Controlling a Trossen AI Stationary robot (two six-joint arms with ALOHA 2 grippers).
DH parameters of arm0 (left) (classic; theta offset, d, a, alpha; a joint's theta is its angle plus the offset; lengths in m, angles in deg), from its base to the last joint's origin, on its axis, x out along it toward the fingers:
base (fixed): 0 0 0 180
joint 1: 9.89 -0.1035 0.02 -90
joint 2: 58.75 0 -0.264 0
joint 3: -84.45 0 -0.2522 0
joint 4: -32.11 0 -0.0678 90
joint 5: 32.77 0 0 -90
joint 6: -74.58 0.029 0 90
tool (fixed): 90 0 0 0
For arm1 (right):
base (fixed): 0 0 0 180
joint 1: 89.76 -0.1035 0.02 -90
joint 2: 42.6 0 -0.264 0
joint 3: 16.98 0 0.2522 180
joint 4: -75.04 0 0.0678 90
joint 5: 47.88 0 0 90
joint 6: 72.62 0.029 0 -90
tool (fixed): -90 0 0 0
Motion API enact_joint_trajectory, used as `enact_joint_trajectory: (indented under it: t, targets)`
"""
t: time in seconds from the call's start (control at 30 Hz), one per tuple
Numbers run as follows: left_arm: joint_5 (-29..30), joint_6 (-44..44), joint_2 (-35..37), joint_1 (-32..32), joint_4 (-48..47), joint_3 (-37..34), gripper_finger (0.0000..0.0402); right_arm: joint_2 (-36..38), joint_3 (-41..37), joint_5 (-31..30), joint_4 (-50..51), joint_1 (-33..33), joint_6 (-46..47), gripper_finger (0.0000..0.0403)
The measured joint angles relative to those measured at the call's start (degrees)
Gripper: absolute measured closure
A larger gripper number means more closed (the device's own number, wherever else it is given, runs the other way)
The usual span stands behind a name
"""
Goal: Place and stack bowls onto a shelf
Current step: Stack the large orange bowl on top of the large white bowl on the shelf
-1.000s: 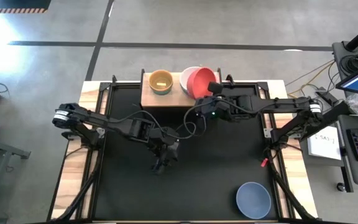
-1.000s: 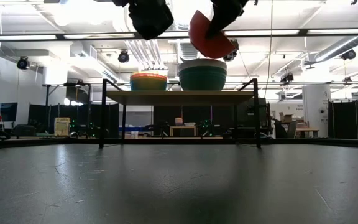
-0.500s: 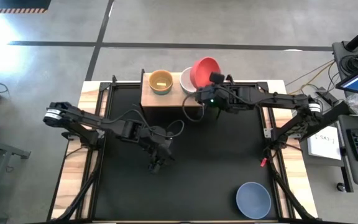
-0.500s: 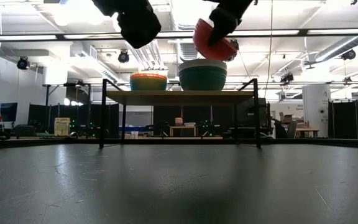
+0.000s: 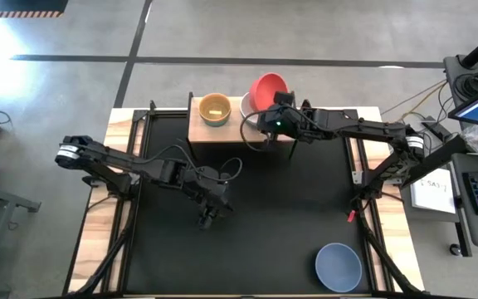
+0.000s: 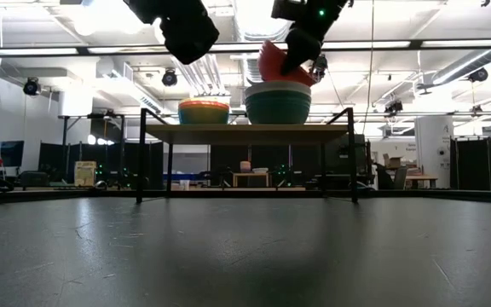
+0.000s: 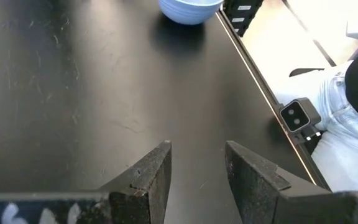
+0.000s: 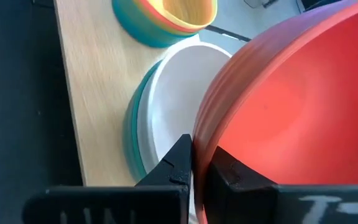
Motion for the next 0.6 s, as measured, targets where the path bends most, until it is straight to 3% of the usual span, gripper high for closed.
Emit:
enact_joint_trajectory:
  t: [0.27, 0.6]
  targets:
    - [0.0, 0.0, 0.0, -0.8, 0.0, 0.0, 0.0270, -0.3, 0.0, 4.0, -0.5, 0.0, -2.8, 0.0366]
    - [0.0, 0.0, 0.0, -1.0, 0.3, 0.0, 0.0270, 0.4, 0.0, 3.7, -0.5, 0.0, -3.6, 0.0315]
